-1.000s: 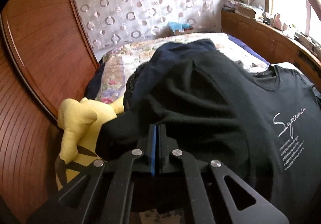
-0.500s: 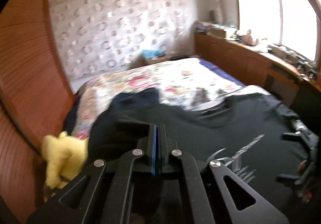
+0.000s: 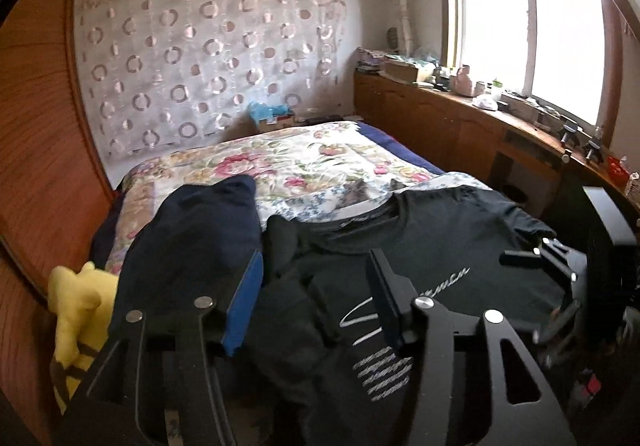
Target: Fold small clothes
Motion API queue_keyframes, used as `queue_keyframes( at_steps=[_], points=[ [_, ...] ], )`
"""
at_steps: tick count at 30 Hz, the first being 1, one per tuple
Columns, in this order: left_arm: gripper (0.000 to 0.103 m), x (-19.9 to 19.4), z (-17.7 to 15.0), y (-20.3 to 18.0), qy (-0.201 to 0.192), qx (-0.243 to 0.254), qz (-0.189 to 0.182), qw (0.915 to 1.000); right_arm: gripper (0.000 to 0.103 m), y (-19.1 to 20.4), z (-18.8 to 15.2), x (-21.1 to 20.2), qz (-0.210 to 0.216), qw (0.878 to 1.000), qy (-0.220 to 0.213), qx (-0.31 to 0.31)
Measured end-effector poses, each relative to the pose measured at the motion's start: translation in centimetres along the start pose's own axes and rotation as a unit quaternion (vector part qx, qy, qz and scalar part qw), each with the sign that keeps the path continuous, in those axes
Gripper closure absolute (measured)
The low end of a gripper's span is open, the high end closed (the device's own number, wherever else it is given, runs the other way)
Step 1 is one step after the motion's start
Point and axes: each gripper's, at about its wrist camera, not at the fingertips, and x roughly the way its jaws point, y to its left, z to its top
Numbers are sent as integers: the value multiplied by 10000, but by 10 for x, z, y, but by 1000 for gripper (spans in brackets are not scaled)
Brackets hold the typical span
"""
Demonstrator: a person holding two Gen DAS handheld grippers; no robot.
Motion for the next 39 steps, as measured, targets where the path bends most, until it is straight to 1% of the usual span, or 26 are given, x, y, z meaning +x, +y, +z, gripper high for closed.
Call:
queue_keyframes(
  at_steps=[1, 2, 3, 4, 5, 7, 8, 13, 17, 18, 19, 20, 22, 25, 27, 29, 31, 34, 36, 37, 39],
  points=[
    [48, -3, -6, 5, 6, -28, 59, 10000, 7, 0, 2, 3, 50, 10000, 25, 2],
    [48, -4, -10, 7, 8, -52, 95, 9999, 13, -1, 5, 6, 96, 9999, 46, -3],
    [48, -6, -17, 12, 11, -111, 165, 9998, 16, -2, 8, 9, 139, 9999, 63, -22],
    [48, -8, -24, 15, 9, -171, 242, 9996, 23, 0, 11, 13, 179, 9998, 87, -46],
    [48, -9, -30, 17, -4, -219, 302, 9993, 27, -3, 13, 15, 208, 9997, 104, -58],
    [48, -12, -43, 23, -34, -359, 404, 9985, 31, -6, 18, 24, 332, 9993, 142, -125],
    [48, -10, -48, 25, -21, -418, 415, 9983, 33, -5, 22, 28, 400, 9989, 168, -164],
    [48, -10, -69, 34, 82, -696, 303, 9971, 34, 5, 42, 62, 754, 9962, 363, -231],
    [47, -15, -85, 36, 60, -754, 406, 9963, 41, 18, 56, 90, 1041, 9930, 479, -298],
    [43, -17, -88, 36, 50, -767, 425, 9961, 42, 19, 59, 94, 1102, 9923, 485, -306],
    [24, -18, -90, 36, 31, -790, 443, 9959, 42, 22, 62, 100, 1203, 9912, 480, -284],
    [20, -21, -94, 37, -14, -831, 462, 9955, 42, 25, 65, 106, 1284, 9903, 482, -235],
    [20, -25, -97, 40, -57, -918, 460, 9947, 43, 32, 71, 116, 1421, 9884, 505, -157],
    [20, -30, -101, 47, -104, -1054, 569, 9927, 48, 43, 74, 120, 1669, 9846, 494, -146],
    [20, -35, -105, 53, -124, -1113, 675, 9914, 50, 51, 78, 126, 1758, 9829, 513, -211],
    [20, -40, -109, 58, -120, -1164, 744, 9903, 54, 57, 81, 132, 1881, 9803, 562, -232],
    [20, -41, -111, 61, -102, -1182, 808, 9896, 56, 62, 83, 141, 1895, 9795, 637, -252],
    [20, -41, -114, 63, -77, -1182, 846, 9893, 64, 67, 87, 153, 1915, 9783, 715, -330],
    [20, -40, -116, 64, -61, -1211, 827, 9892, 71, 66, 91, 157, 1840, 9786, 840, -392],
    [20, -39, -117, 64, -52, -1224, 822, 9891, 77, 67, 91, 161, 1800, 9787, 890, -418],
    [20, -37, -118, 62, -45, -1245, 795, 9890, 84, 67, 93, 164, 1810, 9782, 907, -456]
  ],
)
